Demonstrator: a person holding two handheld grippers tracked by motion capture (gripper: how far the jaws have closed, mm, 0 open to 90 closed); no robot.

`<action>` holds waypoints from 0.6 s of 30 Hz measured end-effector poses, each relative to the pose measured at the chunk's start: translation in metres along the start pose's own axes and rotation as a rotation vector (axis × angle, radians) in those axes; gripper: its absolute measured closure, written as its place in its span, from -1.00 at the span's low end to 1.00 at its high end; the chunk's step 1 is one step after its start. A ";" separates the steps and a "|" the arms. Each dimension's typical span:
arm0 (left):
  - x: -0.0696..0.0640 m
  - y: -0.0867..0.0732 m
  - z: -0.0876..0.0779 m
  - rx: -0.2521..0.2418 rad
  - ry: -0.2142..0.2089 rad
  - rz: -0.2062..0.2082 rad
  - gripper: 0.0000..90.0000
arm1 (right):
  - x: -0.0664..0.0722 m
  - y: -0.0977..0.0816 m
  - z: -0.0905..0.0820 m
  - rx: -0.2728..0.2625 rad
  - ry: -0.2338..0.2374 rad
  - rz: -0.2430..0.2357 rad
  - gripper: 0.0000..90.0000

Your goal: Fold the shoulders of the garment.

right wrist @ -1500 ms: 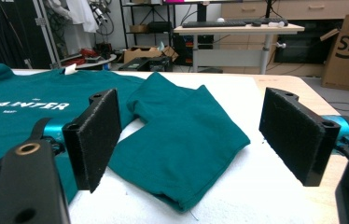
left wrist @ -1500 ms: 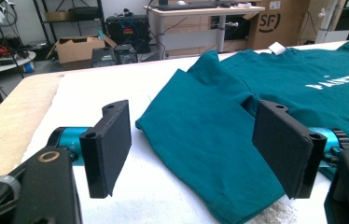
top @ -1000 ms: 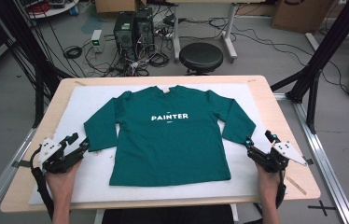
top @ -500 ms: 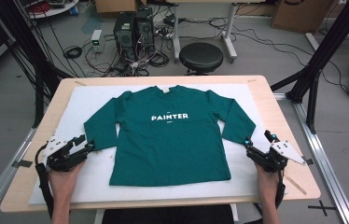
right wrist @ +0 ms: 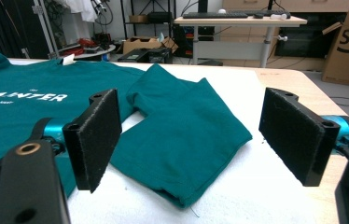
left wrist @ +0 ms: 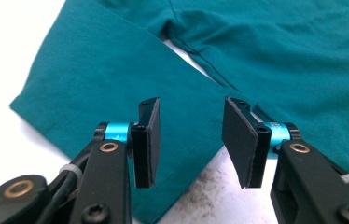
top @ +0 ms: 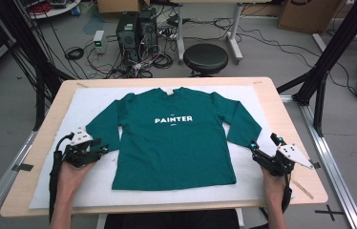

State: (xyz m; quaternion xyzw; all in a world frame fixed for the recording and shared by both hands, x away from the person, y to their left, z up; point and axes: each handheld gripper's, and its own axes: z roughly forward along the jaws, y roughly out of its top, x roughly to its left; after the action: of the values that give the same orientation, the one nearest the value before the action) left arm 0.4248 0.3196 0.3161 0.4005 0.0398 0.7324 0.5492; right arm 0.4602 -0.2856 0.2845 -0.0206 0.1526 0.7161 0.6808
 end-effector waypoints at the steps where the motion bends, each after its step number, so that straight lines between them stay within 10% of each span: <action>1: 0.000 -0.001 0.003 0.020 -0.004 -0.002 0.24 | 0.000 0.000 0.000 0.003 0.001 -0.002 -0.53; 10: 0.003 -0.006 0.011 0.054 -0.009 -0.023 0.06 | 0.000 0.000 0.001 0.006 0.000 -0.005 -0.53; 18: -0.007 -0.007 0.009 0.029 0.015 0.021 0.62 | 0.000 0.000 0.001 0.007 -0.003 -0.005 -0.53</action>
State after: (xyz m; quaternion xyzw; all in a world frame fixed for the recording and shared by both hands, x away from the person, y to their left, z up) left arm 0.4368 0.3135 0.3150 0.4032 0.0503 0.7405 0.5353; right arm 0.4600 -0.2849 0.2852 -0.0177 0.1540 0.7139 0.6829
